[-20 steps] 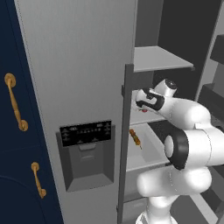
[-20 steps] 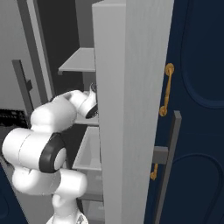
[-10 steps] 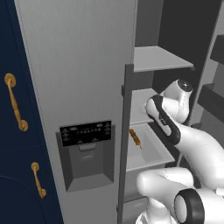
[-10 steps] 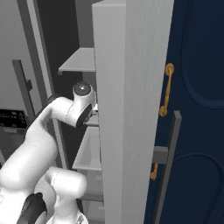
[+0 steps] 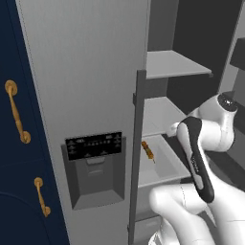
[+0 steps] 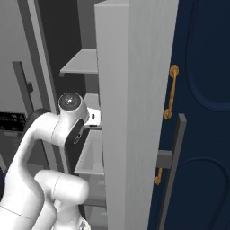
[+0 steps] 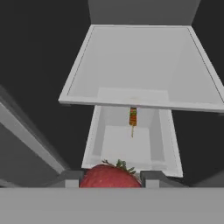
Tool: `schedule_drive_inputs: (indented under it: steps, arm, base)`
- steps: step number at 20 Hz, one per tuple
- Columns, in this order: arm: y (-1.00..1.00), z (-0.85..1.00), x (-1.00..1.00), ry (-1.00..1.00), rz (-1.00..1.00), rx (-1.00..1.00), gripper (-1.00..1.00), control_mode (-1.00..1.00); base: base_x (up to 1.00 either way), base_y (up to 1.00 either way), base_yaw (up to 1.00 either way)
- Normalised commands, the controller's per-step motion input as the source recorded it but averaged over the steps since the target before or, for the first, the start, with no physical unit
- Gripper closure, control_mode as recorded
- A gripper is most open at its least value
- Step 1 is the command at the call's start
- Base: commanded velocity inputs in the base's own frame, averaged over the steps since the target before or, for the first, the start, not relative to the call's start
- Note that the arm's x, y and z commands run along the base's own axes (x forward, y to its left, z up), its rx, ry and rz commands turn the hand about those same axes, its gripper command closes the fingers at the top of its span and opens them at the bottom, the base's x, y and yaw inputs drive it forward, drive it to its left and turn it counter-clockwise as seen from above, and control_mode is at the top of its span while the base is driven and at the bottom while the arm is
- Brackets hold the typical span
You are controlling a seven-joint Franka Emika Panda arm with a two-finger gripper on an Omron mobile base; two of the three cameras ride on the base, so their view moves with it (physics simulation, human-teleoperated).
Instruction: Take the strawberry from the fridge and place it on top of the pancake, located on the dining counter.
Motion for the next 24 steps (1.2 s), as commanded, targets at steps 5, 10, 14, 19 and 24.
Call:
schedule_drive_inputs:
  steps: [5,10,14,19,24]
  arm:
    - [0.12,0.59,-0.99,0.07,0.00,-0.09,1.00,-1.00]
    - [0.06,0.51,-0.94,0.09,0.00,-0.05,1.00,-1.00]
    - [0.11,0.11,-1.00,0.00,0.00,0.00,1.00,-1.00]
    - [0.50,0.00,-0.80,0.00,-0.15,0.00,1.00,-1.00]
    - [0.04,0.00,-0.01,0.01,-0.43,0.01,1.00,-1.00]
  base:
    - [0.00,0.00,0.00]
    - [0.00,0.00,0.00]
    - [0.00,0.00,0.00]
    - [0.00,0.00,0.00]
    - [0.00,0.00,0.00]
